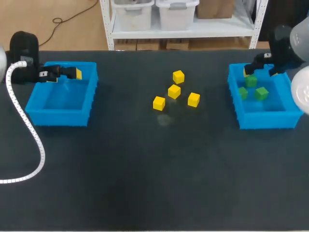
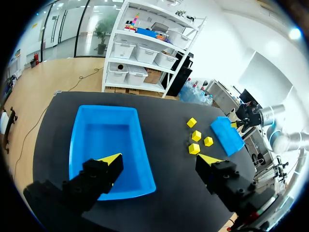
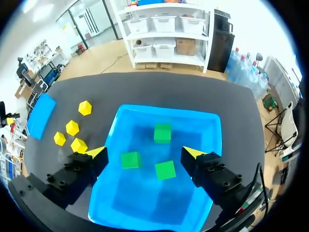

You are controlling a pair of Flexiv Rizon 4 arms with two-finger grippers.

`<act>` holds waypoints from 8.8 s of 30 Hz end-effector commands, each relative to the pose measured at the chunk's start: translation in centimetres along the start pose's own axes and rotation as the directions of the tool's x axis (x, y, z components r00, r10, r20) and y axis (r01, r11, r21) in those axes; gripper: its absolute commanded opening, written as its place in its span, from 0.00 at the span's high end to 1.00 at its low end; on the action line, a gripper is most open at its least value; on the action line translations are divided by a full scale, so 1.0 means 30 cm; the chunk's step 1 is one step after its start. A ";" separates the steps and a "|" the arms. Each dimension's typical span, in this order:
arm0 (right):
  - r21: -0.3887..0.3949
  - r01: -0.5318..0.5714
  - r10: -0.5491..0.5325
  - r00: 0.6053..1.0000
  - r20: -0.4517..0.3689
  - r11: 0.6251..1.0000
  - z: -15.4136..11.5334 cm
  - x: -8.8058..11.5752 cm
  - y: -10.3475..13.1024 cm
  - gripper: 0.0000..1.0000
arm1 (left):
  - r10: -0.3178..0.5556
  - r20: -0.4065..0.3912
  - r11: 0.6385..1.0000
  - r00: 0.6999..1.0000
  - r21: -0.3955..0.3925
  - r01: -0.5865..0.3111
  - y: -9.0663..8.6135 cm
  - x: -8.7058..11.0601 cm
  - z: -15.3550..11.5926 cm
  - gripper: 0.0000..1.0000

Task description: Put the green cubes in the right bin and the yellow cubes in the left bin.

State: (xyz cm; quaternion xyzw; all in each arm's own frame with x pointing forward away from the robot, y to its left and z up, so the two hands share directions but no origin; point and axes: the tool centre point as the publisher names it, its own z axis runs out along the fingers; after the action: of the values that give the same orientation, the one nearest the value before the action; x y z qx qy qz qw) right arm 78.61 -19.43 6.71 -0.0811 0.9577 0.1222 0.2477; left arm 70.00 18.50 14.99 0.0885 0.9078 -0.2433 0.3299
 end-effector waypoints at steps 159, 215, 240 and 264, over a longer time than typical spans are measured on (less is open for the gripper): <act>0.012 -0.001 0.001 0.999 0.039 1.000 -0.008 0.014 0.006 0.00 | 0.301 -0.493 0.925 0.816 -0.058 -0.376 -0.417 -0.112 0.638 0.00; 0.012 -0.001 0.001 0.999 0.039 1.000 -0.008 0.014 0.006 0.00 | 0.332 -0.612 0.851 0.717 -0.133 -0.507 -0.485 0.068 1.036 0.77; 0.012 -0.001 0.001 0.999 0.039 1.000 -0.008 0.014 0.006 0.00 | 0.350 -0.444 0.830 0.824 -0.261 -0.493 -0.377 -0.153 0.640 1.00; 0.012 -0.001 0.001 0.999 0.039 1.000 -0.008 0.014 0.006 0.00 | -0.058 -0.263 0.701 0.963 -0.698 -0.148 0.227 -0.023 0.130 0.00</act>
State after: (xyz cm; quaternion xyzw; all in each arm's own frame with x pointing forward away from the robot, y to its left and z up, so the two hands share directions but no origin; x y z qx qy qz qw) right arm 78.39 -19.43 6.65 -0.0786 0.9536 0.1217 0.2639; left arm 78.21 22.37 11.04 -0.0079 0.9826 0.1456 0.1147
